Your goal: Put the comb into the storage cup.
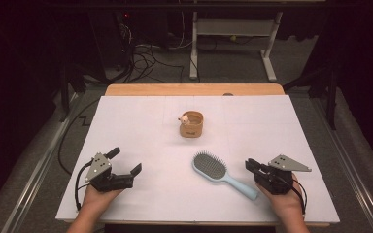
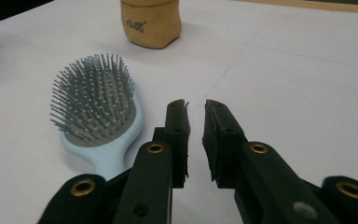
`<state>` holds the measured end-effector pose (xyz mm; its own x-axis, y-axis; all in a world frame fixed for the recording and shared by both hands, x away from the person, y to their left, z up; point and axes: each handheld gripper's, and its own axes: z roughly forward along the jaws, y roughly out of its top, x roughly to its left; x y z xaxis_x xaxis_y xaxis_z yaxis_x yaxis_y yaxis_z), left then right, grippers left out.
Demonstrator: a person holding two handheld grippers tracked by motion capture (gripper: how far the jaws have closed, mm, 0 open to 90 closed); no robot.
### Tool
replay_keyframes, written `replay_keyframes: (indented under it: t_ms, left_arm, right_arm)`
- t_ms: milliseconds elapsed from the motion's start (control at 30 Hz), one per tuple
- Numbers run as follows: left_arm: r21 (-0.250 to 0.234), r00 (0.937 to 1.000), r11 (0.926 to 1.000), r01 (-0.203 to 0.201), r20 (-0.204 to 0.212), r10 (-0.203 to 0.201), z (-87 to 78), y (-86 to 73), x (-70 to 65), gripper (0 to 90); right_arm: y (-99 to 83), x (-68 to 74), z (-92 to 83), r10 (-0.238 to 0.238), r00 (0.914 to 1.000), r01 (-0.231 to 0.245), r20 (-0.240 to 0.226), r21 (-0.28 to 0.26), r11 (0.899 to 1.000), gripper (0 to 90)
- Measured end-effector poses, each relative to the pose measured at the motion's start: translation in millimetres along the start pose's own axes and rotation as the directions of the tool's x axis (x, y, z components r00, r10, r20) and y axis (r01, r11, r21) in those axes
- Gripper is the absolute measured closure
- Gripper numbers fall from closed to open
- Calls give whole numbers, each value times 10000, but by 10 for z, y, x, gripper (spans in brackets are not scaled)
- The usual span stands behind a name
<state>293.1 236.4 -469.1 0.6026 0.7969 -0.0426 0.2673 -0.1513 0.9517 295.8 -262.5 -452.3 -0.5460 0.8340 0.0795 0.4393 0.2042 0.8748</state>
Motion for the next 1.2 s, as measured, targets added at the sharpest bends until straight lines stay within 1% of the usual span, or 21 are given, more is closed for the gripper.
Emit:
replay_keyframes:
  t_ms: [100,133,167,267,300,333,367,400,433,467,500,567,633,667,700,733,833,867,1000,1100,1200]
  left_arm:
    - [19,10000,10000,-5,-6,5,0,-2,1,13]
    - [16,10000,10000,11,-28,-11,0,-4,4,13]
    - [16,10000,10000,11,-28,-11,0,-4,4,13]
    - [26,10000,10000,43,-14,-43,1,-7,7,14]
    - [39,10000,10000,33,-8,-33,1,-8,8,14]
    - [42,10000,10000,31,-2,-31,2,-8,8,13]
    - [44,10000,10000,32,-2,-32,3,-8,8,13]
    - [42,10000,10000,32,-13,-32,3,-8,8,13]
    - [31,10000,10000,26,-4,-25,3,-8,7,13]
    - [43,10000,10000,3,-5,-3,2,-8,7,13]
    - [45,10000,10000,-2,-4,2,2,-8,7,13]
    - [55,10000,10000,-1,5,1,3,-8,7,13]
    - [71,10000,10000,-5,14,4,4,-8,6,13]
    - [78,10000,10000,-9,19,9,5,-9,5,13]
    - [79,10000,10000,-3,33,3,7,-9,4,13]
    - [87,10000,10000,-1,37,1,8,-10,4,13]
    - [85,10000,10000,-3,34,3,9,-10,3,13]
    - [77,10000,10000,-2,32,2,8,-9,3,13]
    - [82,10000,10000,-7,35,7,6,-9,6,13]
    - [85,10000,10000,-10,36,9,9,-10,4,13]
    - [98,10000,10000,-14,35,14,12,-11,3,13]
  right_arm:
    - [-10,-27,2,62,10000,-62,69,18,10000,756]
    - [-16,-37,4,107,9998,-107,168,41,9999,737]
    - [-16,-37,4,107,9998,-107,168,41,9999,737]
    - [-24,-36,19,56,9998,-58,171,97,9999,659]
    - [-24,-36,19,56,9998,-58,171,97,9999,659]
    - [-24,-35,26,59,9999,-61,162,144,9999,639]
    - [-27,-33,39,74,9999,-76,98,152,9999,592]
    - [-27,-33,39,74,9999,-76,98,152,9999,592]
    - [-29,-33,48,84,9999,-86,86,192,9998,547]
    - [-29,-33,48,84,9999,-86,86,192,9998,547]
    - [-31,-34,55,103,9999,-104,44,232,9997,522]
    - [-42,-35,75,176,9998,-179,126,242,9995,433]
    - [-43,-36,79,165,9998,-168,138,268,9995,415]
    - [-43,-34,81,167,9997,-172,180,263,9995,389]
    - [-41,-33,88,160,9995,-166,261,243,9996,334]
    - [-41,-33,88,160,9995,-166,261,243,9996,334]
    - [-40,-34,94,226,9993,-234,310,245,9994,277]
    - [-39,-36,95,238,9992,-244,316,204,9995,241]
    - [-33,-37,92,247,9992,-250,309,90,9996,180]
    - [-28,-28,90,252,9992,-253,326,42,9997,157]
    - [-16,-5,90,131,9994,-132,312,10,9999,99]
